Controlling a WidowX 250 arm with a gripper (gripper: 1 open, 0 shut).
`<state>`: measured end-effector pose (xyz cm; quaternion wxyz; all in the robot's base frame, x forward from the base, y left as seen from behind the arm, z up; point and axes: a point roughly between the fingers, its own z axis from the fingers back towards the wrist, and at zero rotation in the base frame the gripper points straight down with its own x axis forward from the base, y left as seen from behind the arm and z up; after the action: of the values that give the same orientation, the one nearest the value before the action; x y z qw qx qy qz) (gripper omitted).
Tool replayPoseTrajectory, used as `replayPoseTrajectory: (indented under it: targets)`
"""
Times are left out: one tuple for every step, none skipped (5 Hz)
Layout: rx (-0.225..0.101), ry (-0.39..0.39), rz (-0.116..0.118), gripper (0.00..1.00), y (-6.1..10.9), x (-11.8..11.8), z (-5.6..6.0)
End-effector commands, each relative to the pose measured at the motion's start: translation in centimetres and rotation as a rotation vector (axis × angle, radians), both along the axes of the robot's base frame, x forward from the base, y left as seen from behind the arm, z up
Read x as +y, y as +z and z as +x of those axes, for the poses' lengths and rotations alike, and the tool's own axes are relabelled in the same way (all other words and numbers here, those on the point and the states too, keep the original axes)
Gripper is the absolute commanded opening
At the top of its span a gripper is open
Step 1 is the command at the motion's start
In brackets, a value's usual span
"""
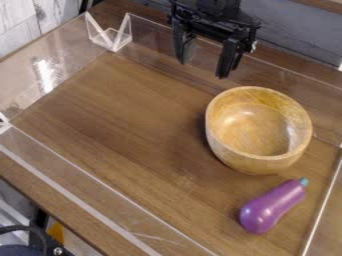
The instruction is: Put the purple eggplant in the brown bowl
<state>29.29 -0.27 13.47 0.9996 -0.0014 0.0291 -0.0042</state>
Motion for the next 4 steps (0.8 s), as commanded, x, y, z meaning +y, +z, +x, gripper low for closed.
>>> replayPoseTrajectory:
  targets:
    - [0.018, 0.0, -0.004, 1.0, -0.6, -0.1, -0.3]
    - [0.036, -0.031, -0.029, 1.0, -1.3, -1.6, -1.8]
    - [0.027, -0.068, -0.044, 1.0, -1.5, -3.9, -3.3]
    - [0.018, -0.092, -0.053, 1.0, -1.5, -4.9, -4.1]
